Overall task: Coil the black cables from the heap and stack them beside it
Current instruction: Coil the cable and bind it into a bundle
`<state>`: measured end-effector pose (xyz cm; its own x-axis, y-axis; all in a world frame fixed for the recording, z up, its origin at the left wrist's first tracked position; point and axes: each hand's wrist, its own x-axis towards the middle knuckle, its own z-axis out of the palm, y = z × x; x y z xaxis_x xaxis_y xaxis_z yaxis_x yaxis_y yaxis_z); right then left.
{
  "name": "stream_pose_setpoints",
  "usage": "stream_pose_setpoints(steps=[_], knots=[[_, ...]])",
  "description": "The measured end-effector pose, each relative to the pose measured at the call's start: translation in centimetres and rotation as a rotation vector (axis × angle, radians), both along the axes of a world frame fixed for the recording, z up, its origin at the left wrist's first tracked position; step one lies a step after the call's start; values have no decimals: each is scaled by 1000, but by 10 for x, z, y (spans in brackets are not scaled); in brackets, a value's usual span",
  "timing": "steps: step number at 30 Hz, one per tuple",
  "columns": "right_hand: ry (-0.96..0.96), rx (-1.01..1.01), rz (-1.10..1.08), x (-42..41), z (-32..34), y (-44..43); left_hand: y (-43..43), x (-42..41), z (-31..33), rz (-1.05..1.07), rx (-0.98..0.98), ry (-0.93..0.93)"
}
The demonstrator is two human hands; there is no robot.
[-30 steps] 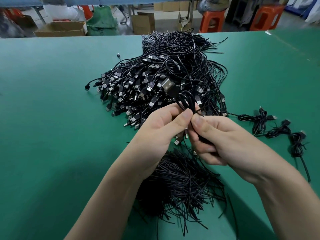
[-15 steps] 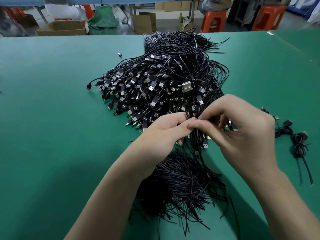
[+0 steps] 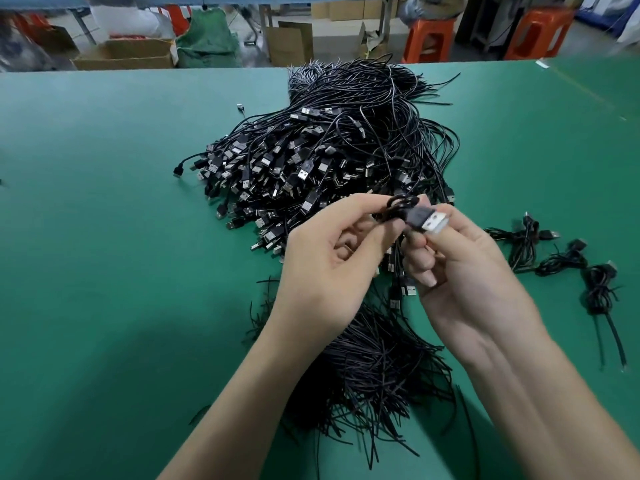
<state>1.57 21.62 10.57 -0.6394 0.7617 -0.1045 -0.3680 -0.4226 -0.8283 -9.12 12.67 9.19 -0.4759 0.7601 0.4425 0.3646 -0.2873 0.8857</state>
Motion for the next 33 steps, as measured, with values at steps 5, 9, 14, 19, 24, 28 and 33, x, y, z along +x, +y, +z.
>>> stream_pose_setpoints(steps=[5,9,14,19,24,28,33], knots=[[-46,159,-71,6,5,4,-2,-4,8,-115,-150,-324],[-83,349,-79,7,6,1,-3,-7,8,-144,-148,-418],[-155,503,-144,6,4,-1,-5,-13,6,-124,-107,-473],[-179,614,-215,3,-1,-4,-5,-13,10,-8,-56,-180],[-66,228,-75,2,0,-1,-6,-7,9,103,-36,202],[-50,5,-77,0,-2,2,-6,-2,9,107,-91,305],[-74,96,-76,5,3,6,-11,-9,14,-89,-200,33]])
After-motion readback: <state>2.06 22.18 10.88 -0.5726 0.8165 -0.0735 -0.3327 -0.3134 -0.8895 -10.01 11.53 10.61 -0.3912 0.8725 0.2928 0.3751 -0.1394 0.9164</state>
